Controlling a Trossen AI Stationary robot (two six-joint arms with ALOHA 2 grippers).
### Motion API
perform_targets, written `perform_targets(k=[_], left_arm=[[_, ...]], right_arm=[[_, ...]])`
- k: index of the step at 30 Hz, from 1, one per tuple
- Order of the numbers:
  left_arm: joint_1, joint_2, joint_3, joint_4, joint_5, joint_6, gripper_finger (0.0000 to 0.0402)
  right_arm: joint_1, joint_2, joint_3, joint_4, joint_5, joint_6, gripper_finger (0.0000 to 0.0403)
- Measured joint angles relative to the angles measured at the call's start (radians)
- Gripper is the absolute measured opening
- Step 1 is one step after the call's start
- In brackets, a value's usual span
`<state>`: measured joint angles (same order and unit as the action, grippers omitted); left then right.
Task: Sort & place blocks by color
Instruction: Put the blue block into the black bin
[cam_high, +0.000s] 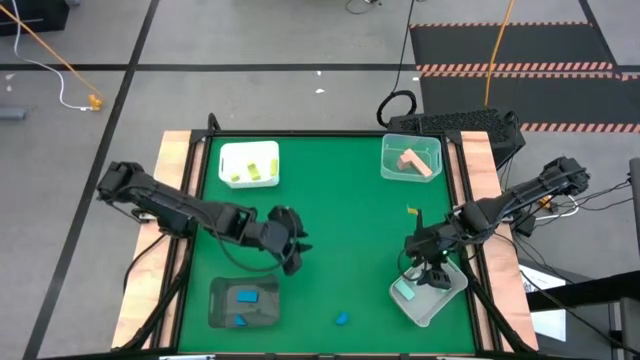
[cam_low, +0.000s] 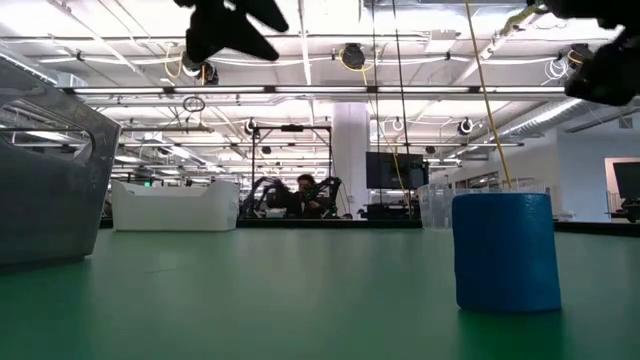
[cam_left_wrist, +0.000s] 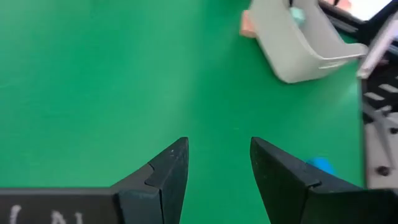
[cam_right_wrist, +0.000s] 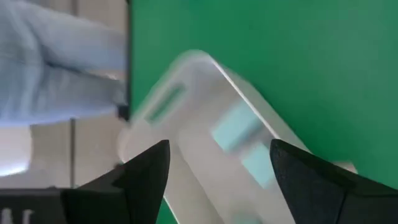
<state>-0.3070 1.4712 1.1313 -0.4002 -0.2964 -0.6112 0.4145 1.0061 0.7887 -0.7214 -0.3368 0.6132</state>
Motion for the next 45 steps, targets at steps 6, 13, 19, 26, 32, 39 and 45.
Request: perform_targets(k=[6, 13, 19, 26, 32, 39, 45], left_arm=[[-0.075, 0.000, 0.001, 0.012, -0.072, -0.006, 0.0173], [-0.144, -0.008, 0.001, 0.006, -0.082, 0.080, 0.0173], [-0.224, -0.008, 0.001, -0.010, -0.086, 0.047, 0.0173], [-0.304, -0.008, 0.001, -0.023, -0.105, -0.033, 0.0173], [-0.364, -0.008, 0.001, -0.023, -0.112, -0.085, 0.0173], [-0.416, -0.008, 0.001, -0.023, -0.177, -0.151, 0.0173], [-0.422, -0.008, 0.001, -0.023, -0.186, -0.195, 0.0173]], right_arm=[[0.007, -0.005, 0.000, 0.221, -0.028, 0.139, 0.0265], [0.021, 0.025, 0.000, 0.598, 0.258, -0.058, 0.0265], [0.005, 0.163, 0.000, 0.829, 0.315, -0.144, 0.0265], [0.050, 0.339, 0.000, 0.933, 0.315, -0.166, 0.0265], [0.106, 0.463, 0.000, 0.920, 0.314, -0.246, 0.0265], [0.131, 0.546, 0.000, 0.960, 0.314, -0.332, 0.0265], [0.131, 0.613, 0.001, 1.113, 0.314, -0.341, 0.0265]])
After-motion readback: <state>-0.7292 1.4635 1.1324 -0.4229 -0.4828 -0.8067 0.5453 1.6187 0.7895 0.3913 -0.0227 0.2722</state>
